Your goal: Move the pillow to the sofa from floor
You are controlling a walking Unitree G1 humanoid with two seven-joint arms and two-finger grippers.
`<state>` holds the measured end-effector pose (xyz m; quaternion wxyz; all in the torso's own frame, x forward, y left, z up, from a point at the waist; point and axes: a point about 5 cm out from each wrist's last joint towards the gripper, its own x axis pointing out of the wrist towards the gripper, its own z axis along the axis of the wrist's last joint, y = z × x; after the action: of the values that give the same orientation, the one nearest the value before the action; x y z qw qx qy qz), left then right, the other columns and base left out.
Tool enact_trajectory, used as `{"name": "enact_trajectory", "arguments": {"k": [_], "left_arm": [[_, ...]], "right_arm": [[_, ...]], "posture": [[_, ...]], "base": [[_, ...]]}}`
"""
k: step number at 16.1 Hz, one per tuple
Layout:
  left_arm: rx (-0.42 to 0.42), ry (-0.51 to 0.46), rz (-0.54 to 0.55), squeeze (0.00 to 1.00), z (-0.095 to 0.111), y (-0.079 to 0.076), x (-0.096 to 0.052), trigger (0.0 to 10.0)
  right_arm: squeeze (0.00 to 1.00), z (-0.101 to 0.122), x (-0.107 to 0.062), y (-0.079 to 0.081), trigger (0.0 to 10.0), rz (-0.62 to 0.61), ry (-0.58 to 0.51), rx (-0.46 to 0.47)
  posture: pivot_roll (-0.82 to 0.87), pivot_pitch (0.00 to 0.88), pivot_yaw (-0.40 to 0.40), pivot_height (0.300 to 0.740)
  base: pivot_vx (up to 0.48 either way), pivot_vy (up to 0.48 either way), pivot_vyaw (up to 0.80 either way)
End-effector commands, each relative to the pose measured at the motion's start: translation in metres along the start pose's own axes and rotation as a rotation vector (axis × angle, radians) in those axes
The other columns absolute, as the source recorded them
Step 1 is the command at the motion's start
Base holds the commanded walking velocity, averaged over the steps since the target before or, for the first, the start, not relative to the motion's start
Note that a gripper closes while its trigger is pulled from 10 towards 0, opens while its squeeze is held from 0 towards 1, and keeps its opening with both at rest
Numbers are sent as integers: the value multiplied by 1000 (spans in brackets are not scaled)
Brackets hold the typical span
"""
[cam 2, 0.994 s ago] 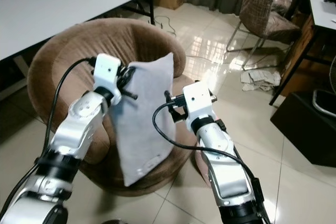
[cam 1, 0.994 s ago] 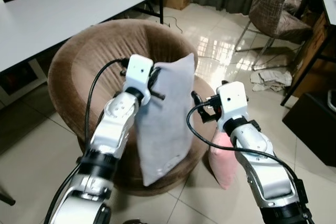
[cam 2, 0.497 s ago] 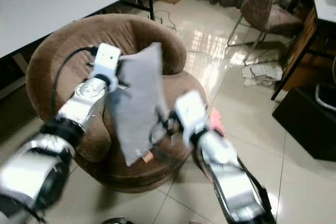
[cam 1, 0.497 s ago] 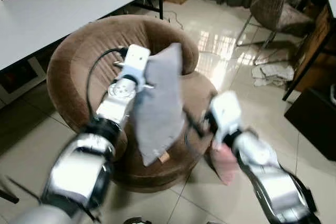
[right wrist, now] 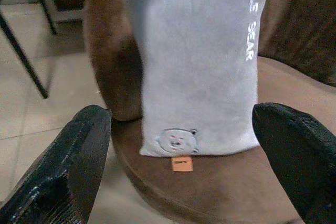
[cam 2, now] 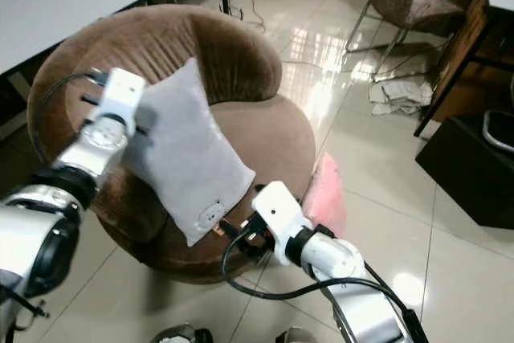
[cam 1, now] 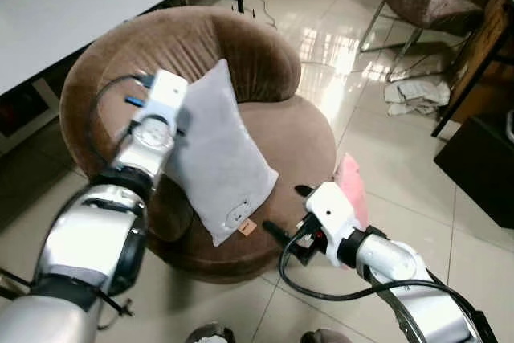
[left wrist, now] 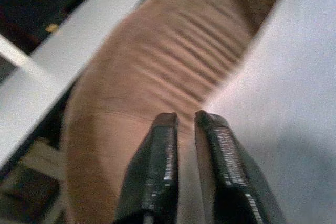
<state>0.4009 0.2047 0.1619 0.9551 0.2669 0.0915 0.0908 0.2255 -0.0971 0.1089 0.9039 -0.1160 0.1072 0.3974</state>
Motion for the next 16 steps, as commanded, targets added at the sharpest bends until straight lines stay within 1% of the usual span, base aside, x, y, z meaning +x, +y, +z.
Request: {"name": "enact_trajectory", "arguments": {"k": [1, 2, 4, 5, 6, 7, 8, 9, 10, 11, 12, 13, 14, 15, 16], "left_arm": [[3, -20, 69, 1000, 9, 18, 4, 10000], [3, -20, 73, 1000, 9, 20, 4, 10000], [12, -29, 116, 1000, 10, 30, 5, 10000], [9, -30, 127, 1000, 10, 32, 5, 10000], [21, -59, 169, 886, 13, 40, 5, 10000], [-162, -128, 139, 0, 23, 44, 5, 10000], [-315, -167, 47, 0, 28, 39, 5, 10000], [-373, -182, -4, 0, 30, 35, 5, 10000], [-444, -248, -111, 0, 31, 27, 1, 10000], [-465, -263, -165, 0, 23, 21, -4, 10000], [-463, -279, -199, 0, 8, 16, -16, 10000], [-455, -287, -200, 0, -3, 15, -28, 10000], [-417, -330, -230, 0, -19, 11, -60, 10000], [-447, -352, -240, 0, -22, 10, -78, 10000], [-462, -361, -252, 0, -22, 8, -92, 10000]], "right_arm": [[0, 4, 2, 0, 10000, 42, -30, -11], [0, 5, 2, -1, 10000, 43, -33, -12], [0, 8, 4, -6, 10000, 35, -48, -18], [0, 8, 4, -7, 10000, 32, -50, -20], [0, 10, 5, -11, 10000, 6, -60, -27], [0, 15, 7, -20, 10000, -123, -91, -53], [0, 16, 7, -26, 10000, -212, -103, -51], [0, 17, 6, -28, 10000, -253, -112, -43], [0, 17, 5, -34, 10000, -373, -123, 10], [0, 17, 2, -36, 10000, -426, -133, 51], [0, 17, 0, -36, 10000, -476, -142, 49], [0, 17, -1, -37, 10000, -508, -139, 54], [0, 15, -1, -41, 10000, -578, -120, 68], [0, 14, -2, -43, 10000, -605, -116, 79], [0, 14, -4, -46, 10000, -623, -113, 78]], "posture": [[-76, 144, 63, 740], [-76, 141, 62, 740], [-72, 128, 63, 740], [-72, 128, 63, 740], [-69, 115, 66, 740], [-59, 92, 66, 740], [-53, 85, 62, 740], [-44, 77, 57, 740], [-36, 70, 52, 740], [-22, 61, 43, 740], [-17, 60, 38, 740], [-16, 62, 36, 740], [-11, 70, 19, 740], [-2, 65, 7, 740], [2, 64, -5, 740]], "base": [[0, 0, 0], [0, 0, 0], [0, 0, 0], [0, 0, 0], [0, 0, 0], [0, 0, 0], [0, 0, 0], [0, 0, 0], [0, 0, 0], [0, 0, 0], [0, 0, 0], [0, 0, 0], [0, 0, 0], [0, 0, 0], [0, 0, 0]]}}
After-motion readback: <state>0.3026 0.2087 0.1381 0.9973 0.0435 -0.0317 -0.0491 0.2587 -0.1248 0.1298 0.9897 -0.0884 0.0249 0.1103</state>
